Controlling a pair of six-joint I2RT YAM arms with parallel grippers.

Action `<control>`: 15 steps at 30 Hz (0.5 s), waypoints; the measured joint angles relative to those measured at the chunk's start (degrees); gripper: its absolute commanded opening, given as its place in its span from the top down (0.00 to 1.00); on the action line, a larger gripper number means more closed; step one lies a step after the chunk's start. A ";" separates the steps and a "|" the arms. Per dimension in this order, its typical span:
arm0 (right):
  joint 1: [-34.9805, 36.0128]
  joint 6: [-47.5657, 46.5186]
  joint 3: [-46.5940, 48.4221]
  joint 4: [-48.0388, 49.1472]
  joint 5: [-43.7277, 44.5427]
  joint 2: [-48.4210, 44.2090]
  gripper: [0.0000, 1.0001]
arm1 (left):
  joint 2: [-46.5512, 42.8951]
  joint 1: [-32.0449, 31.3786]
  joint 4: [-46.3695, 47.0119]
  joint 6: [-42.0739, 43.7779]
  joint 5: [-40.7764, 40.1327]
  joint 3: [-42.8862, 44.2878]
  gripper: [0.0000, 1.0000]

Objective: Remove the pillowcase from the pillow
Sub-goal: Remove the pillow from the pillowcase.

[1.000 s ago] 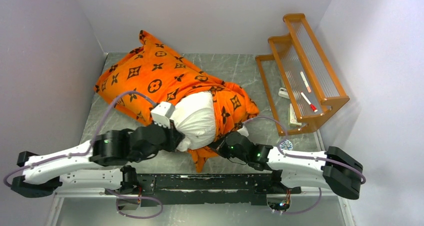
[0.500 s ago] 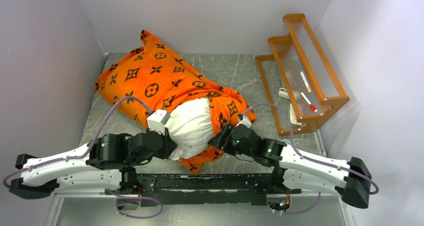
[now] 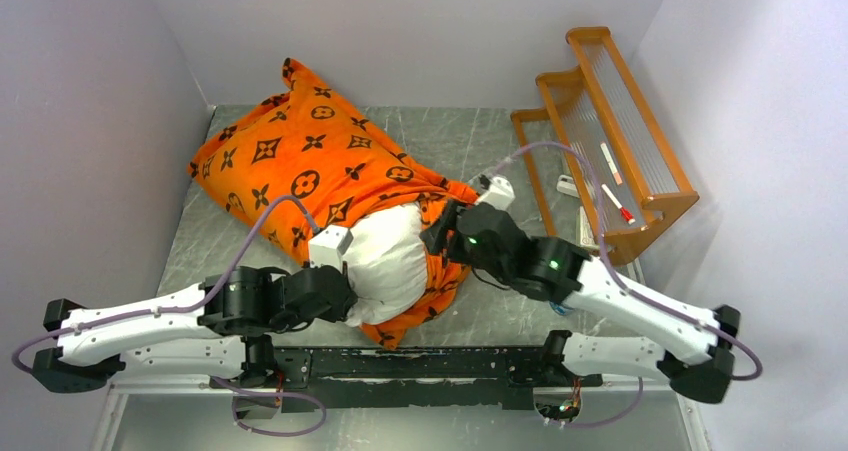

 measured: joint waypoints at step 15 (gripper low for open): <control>-6.97 -11.13 11.96 -8.20 8.96 27.36 0.90 | -6.38 -0.04 -3.54 -2.36 0.33 -0.31 0.95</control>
